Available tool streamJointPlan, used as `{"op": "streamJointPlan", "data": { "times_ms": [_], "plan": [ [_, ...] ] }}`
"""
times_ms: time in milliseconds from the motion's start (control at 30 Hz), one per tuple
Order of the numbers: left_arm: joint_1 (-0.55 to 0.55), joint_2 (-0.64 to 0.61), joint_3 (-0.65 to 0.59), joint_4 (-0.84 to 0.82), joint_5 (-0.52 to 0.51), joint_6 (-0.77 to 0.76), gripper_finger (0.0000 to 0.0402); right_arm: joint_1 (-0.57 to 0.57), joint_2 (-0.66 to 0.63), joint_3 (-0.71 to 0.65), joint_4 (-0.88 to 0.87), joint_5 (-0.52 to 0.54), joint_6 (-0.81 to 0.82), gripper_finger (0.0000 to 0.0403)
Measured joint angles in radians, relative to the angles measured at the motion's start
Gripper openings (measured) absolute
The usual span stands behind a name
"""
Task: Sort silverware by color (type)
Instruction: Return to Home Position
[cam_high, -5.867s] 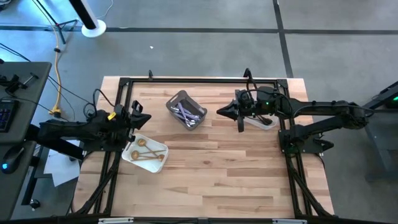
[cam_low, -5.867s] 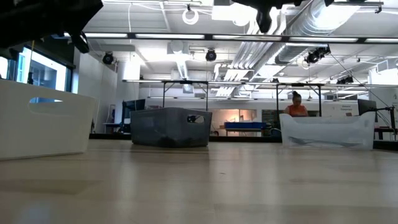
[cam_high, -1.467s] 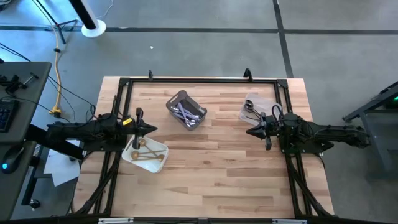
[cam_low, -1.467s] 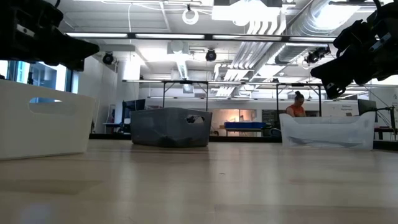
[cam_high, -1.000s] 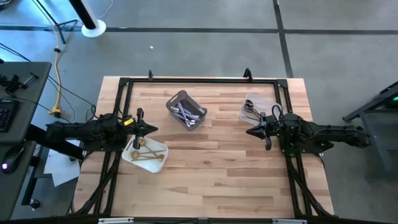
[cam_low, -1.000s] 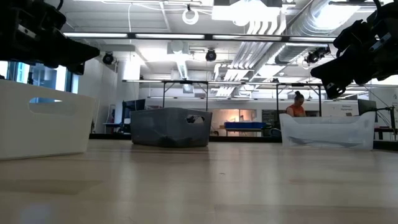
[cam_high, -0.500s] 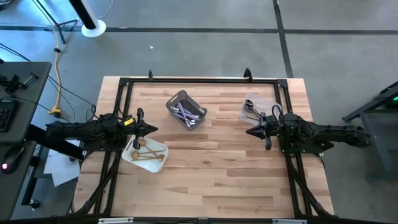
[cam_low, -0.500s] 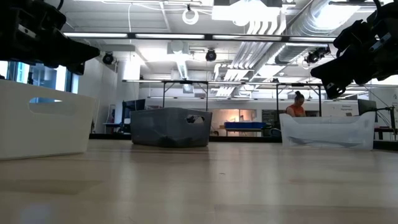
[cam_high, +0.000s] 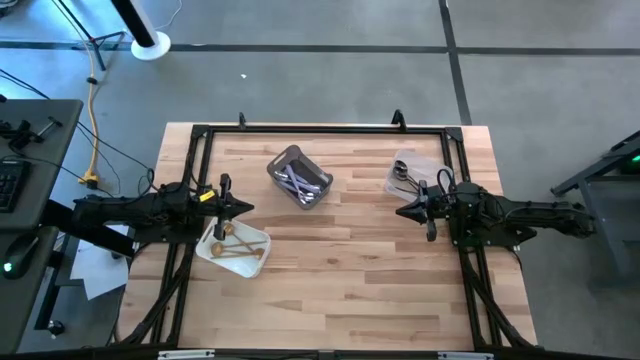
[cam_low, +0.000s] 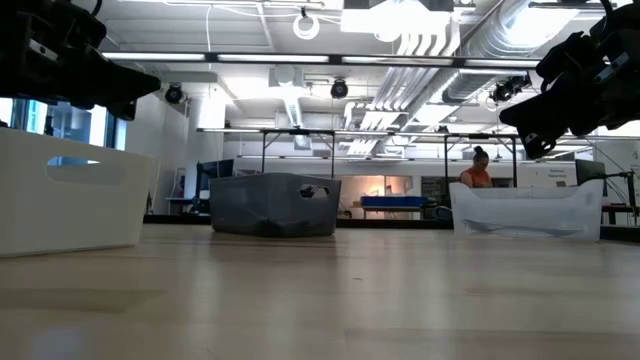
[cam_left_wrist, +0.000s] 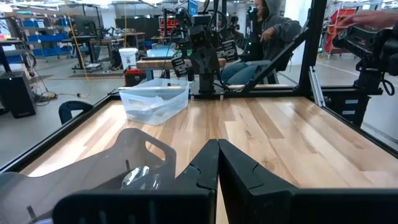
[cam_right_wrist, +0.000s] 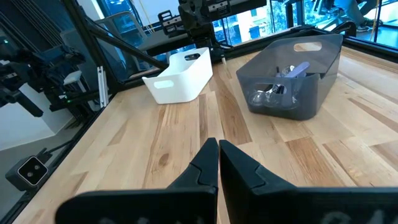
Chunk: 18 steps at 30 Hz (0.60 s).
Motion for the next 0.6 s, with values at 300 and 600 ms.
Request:
{"op": "streamJointPlan", "data": {
  "times_ms": [300,600],
  "plan": [
    [0.0,0.0,0.0,0.0,0.0,0.0,0.0001,0.025,-0.035,0.0,-0.001,0.001,0.0,0.0],
    [0.0,0.0,0.0,0.0,0.0,0.0,0.0001,0.028,-0.19,0.0,-0.006,0.013,-0.226,0.0]
  ]
}}
